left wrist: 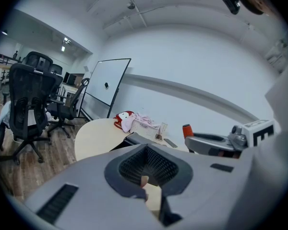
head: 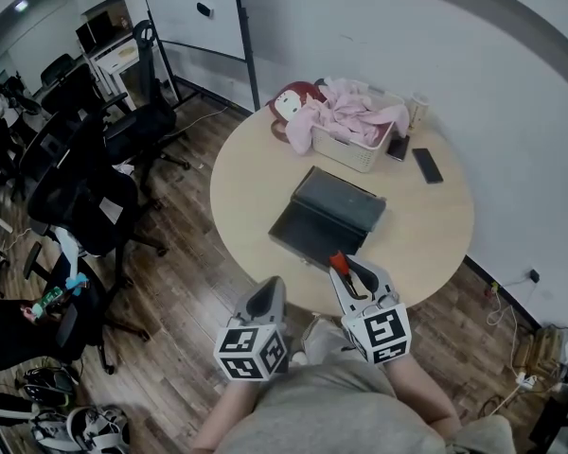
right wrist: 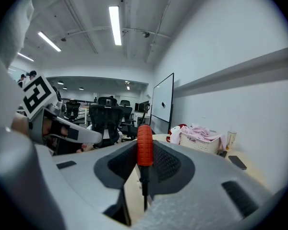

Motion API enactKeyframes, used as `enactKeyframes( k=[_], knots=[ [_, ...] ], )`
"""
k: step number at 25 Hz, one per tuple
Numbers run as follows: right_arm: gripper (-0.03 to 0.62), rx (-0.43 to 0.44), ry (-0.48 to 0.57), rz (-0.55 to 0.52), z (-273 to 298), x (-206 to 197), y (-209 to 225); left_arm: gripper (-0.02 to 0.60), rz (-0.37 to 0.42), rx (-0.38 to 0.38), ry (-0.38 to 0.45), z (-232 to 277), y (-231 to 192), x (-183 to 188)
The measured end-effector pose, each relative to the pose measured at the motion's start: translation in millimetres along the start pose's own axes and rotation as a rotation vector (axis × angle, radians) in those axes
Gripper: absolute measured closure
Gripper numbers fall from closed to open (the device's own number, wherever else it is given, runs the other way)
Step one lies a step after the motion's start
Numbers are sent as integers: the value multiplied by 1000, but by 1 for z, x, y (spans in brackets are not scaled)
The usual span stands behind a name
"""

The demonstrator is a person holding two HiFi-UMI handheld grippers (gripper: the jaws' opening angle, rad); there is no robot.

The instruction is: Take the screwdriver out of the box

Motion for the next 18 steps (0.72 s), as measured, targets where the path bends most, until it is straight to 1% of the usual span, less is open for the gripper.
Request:
enactKeyframes(
  k=[18],
  knots=[
    [508,-12,1,-1,12,3,2,577,-25,-9,-3,10,-11,-2]
  ],
)
Point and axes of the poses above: the fingertips, and each gripper's own axes: z forward along the fingers, y to its right, x out of its top, the point moved 8 cm from there along -z, backward along the fingers, and after that the axes turned 11 degrees about z, right-handed, at the moved point
